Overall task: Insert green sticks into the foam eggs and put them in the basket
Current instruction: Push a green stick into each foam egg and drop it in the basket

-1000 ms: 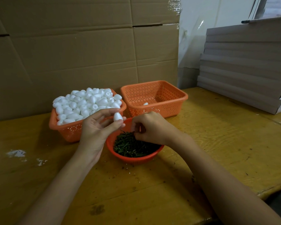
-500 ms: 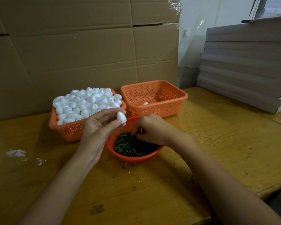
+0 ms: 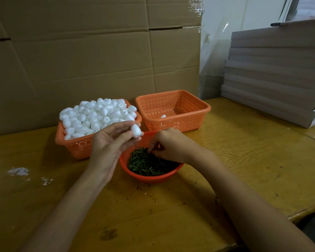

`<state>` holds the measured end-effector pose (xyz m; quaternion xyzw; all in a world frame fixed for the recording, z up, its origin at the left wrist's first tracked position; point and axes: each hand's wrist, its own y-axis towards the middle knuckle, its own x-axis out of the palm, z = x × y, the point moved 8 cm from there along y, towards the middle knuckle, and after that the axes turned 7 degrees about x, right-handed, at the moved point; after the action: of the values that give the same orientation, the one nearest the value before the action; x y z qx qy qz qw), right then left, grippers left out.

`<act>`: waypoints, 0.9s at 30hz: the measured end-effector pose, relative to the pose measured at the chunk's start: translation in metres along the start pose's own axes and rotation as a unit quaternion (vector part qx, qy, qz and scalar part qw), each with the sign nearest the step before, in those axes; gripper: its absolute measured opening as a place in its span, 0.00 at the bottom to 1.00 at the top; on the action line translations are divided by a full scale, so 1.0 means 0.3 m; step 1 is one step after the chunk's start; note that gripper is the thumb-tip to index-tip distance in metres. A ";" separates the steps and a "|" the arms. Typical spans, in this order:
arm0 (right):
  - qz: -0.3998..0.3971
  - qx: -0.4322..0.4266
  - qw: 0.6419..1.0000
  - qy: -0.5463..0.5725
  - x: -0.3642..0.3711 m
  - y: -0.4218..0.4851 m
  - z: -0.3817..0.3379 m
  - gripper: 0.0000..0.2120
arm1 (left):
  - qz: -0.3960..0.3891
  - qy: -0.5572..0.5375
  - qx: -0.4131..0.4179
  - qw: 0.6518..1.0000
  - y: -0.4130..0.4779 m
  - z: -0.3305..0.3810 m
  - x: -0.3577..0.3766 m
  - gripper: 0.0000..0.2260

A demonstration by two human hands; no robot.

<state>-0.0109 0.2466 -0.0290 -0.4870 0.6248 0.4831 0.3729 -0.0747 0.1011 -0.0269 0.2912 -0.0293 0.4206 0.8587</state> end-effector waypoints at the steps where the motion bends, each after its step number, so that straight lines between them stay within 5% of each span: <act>1: 0.000 0.000 1.000 0.001 0.000 0.000 0.000 0.09 | 0.001 -0.002 -0.002 1.000 0.000 -0.001 0.000 0.11; 27: -0.007 -0.005 1.000 -0.010 -0.012 -0.005 -0.015 0.10 | 0.003 -0.042 -0.012 0.999 0.003 0.003 0.000 0.08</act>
<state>-0.0084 0.2431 -0.0248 -0.4886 0.6147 0.4887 0.3803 -0.0753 0.1009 -0.0258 0.2979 -0.0717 0.4099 0.8591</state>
